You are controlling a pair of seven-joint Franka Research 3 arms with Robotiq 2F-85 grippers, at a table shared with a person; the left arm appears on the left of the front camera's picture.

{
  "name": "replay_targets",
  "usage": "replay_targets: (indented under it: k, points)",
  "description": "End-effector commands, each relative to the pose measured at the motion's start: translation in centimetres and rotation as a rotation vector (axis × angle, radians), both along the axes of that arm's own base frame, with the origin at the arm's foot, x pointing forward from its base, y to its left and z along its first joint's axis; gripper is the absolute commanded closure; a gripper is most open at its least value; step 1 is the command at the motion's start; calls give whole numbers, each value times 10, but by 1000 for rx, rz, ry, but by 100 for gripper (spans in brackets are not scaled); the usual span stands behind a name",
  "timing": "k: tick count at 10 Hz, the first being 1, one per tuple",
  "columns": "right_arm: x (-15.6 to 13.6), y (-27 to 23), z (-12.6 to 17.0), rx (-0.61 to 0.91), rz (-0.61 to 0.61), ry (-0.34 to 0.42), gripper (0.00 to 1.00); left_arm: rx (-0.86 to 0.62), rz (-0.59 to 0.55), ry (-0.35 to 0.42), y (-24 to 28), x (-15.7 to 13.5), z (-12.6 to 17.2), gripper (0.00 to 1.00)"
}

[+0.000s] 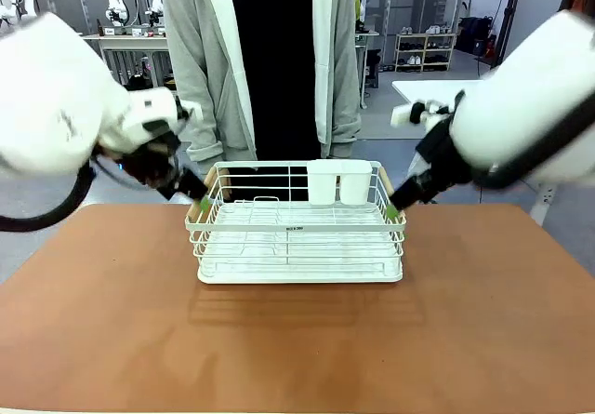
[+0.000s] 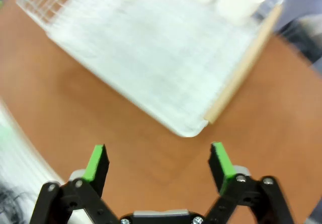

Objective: Clean the table.
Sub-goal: Pick up the Lint Roller when the human hands it over.

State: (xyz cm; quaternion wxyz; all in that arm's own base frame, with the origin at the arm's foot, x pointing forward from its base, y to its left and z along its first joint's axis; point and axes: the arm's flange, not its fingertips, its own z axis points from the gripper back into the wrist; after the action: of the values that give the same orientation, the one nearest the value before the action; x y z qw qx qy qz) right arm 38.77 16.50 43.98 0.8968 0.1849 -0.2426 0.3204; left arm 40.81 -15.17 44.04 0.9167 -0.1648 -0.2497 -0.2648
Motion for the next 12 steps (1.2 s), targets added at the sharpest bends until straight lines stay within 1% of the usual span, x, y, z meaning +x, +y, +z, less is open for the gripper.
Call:
replay_targets:
  k: [1, 2, 3, 4, 5, 6, 7, 8, 9, 10, 11, 12]
  points:
    - [24, -102, 75, 324, 86, 306, 0, -337, -56, 312, 98, 8, 73, 0]
    - [31, -140, 89, 507, 98, 416, 0, -535, -107, 358, 136, -6, 82, 0]
    - [33, -179, 92, 641, 84, 482, 0, -708, -127, 362, 189, -22, 86, 0]
    - [31, -215, 87, 738, 39, 524, 0, -852, -59, 334, 240, -40, 78, 0]
    - [27, -257, 71, 857, -27, 540, 0, -968, 36, 313, 290, -65, 54, 0]
    - [23, -292, 51, 962, -104, 557, 0, -1019, 115, 326, 320, -87, 29, 0]
    - [16, -319, 29, 1037, -167, 563, 0, -1065, 232, 363, 345, -103, 3, 0]
    - [13, -338, 2, 1094, -230, 595, 0, -1104, 347, 417, 362, -111, -22, 0]
    - [12, -343, -15, 1099, -232, 613, 0, -1113, 378, 423, 369, -113, -33, 0]
    - [11, -350, -26, 1122, -255, 621, 0, -1122, 395, 429, 372, -111, -37, 0]
    - [11, -351, -32, 1119, -247, 631, 0, -1119, 403, 435, 372, -108, -37, 0]
    - [10, -346, -30, 1083, -217, 602, 0, -1109, 390, 430, 367, -100, -35, 0]
